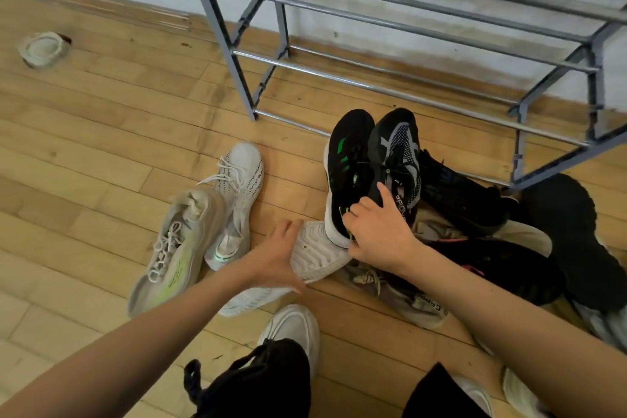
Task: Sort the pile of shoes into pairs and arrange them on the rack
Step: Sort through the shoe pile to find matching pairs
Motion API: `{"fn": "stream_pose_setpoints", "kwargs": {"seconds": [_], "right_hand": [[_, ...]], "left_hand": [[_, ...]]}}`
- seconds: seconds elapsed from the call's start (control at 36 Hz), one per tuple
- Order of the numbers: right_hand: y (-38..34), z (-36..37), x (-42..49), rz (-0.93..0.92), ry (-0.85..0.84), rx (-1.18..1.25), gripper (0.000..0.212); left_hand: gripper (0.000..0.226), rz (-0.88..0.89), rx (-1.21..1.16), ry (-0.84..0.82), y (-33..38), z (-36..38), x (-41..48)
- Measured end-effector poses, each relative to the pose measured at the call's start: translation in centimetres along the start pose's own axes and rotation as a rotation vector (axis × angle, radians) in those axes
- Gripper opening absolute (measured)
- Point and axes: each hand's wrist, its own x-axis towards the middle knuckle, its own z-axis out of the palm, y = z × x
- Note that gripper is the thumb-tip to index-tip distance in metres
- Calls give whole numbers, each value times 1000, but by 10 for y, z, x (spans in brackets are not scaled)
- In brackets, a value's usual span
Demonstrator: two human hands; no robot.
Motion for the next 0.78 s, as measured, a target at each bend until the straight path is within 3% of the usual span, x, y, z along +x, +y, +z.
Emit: {"fn": "stream_pose_setpoints", "kwargs": {"seconds": [0.19,0.36,0.44,0.5,0.56,0.64,0.72,0.78], "right_hand": [[25,-38,-4,32,-22,32,10],[30,-36,-9,108,-23,150,24],[31,-30,-12,103,-28,180,17],[31,-25,-14,73,-34,145,8],[28,-14,-14,36,-51,54,13],[17,2,-11,-8,-124,-52,22],[12,5,-8,7,-121,29,23],[14,2,-6,73,-4,159,28]], "left_hand": [[112,-74,-251,12,-12,-27,2],[108,-105,-613,-2,-26,-42,1],[106,-129,-782,103,-35,-47,2],[104,-145,-1058,205,-41,-54,3],[89,-93,-1303,221,-43,-63,2],[41,36,-1498,197,-34,-72,0],[37,122,-1633,169,-15,-73,3],[36,125,-1718,183,-6,-70,7]]}}
